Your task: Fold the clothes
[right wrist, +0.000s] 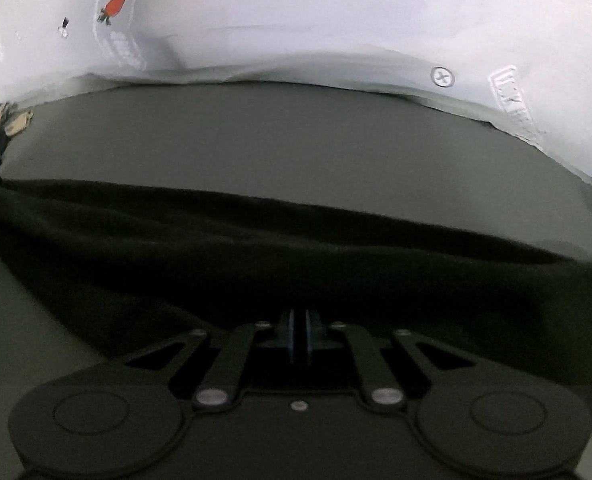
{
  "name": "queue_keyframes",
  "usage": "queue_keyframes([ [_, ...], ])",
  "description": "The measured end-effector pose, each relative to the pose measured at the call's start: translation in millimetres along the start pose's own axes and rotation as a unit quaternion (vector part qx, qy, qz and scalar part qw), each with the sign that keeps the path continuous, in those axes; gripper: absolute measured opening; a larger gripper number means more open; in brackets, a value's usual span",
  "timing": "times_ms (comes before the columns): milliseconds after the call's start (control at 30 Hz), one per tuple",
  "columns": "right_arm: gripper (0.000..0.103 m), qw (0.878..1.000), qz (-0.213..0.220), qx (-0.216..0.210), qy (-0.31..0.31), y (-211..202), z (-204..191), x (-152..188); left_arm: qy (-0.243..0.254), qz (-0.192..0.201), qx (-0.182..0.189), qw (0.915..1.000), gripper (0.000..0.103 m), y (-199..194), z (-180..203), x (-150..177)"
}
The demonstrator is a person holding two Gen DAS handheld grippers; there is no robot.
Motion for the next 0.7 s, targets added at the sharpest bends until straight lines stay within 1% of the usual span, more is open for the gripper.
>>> queue_keyframes([
  [133,0.006,1.000,0.017,0.002,0.022,15.7,11.1,-20.3,0.054,0.005,0.009,0.9985,0.035,1.2,22.6,-2.0],
  [200,0.006,0.999,0.026,0.006,0.044,23.6,19.9,-32.3,0.078,-0.002,0.015,0.9968,0.037,3.8,32.8,-3.0],
  [267,0.006,0.997,0.033,0.001,0.064,28.4,27.8,-41.4,0.103,-0.009,0.025,0.9944,0.045,6.5,44.4,-0.6],
  [333,0.006,0.996,0.034,0.001,0.083,35.4,34.5,-48.0,0.126,-0.016,0.043,0.9910,0.050,8.1,56.9,2.8],
  [367,0.006,0.995,0.037,0.000,0.090,37.3,36.8,-50.2,0.137,-0.019,0.053,0.9890,0.056,8.8,63.1,4.6],
  [433,0.006,0.994,0.041,-0.005,0.104,39.9,40.7,-53.3,0.162,-0.040,0.075,0.9831,0.064,14.3,75.2,11.7],
  [467,0.006,0.993,0.041,-0.008,0.109,39.7,41.9,-53.7,0.175,-0.050,0.081,0.9800,0.065,17.6,80.4,15.6],
  [567,0.007,0.992,0.041,-0.013,0.121,36.1,45.4,-49.4,0.219,-0.041,0.045,0.9738,0.065,32.2,89.4,17.9],
  [600,0.008,0.991,0.041,-0.014,0.125,34.5,46.7,-47.5,0.223,-0.037,0.030,0.9736,0.065,37.5,88.8,15.8],
  [667,0.010,0.990,0.041,-0.011,0.133,27.3,50.1,-40.4,0.207,-0.031,0.007,0.9779,0.065,47.6,82.7,4.5],
  [700,0.012,0.989,0.042,-0.011,0.139,22.6,52.5,-35.8,0.192,-0.025,0.001,0.9811,0.066,52.8,77.8,-3.5],
])
Point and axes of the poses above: each gripper's, at about its wrist camera, not at the fingertips, and y roughly the way its jaws point, z to its right, x to its underside, the point moved 8 cm from there along y, roughly the way its jaws point, and after that the axes turned 5 degrees about -z, right-handed, at the moved point
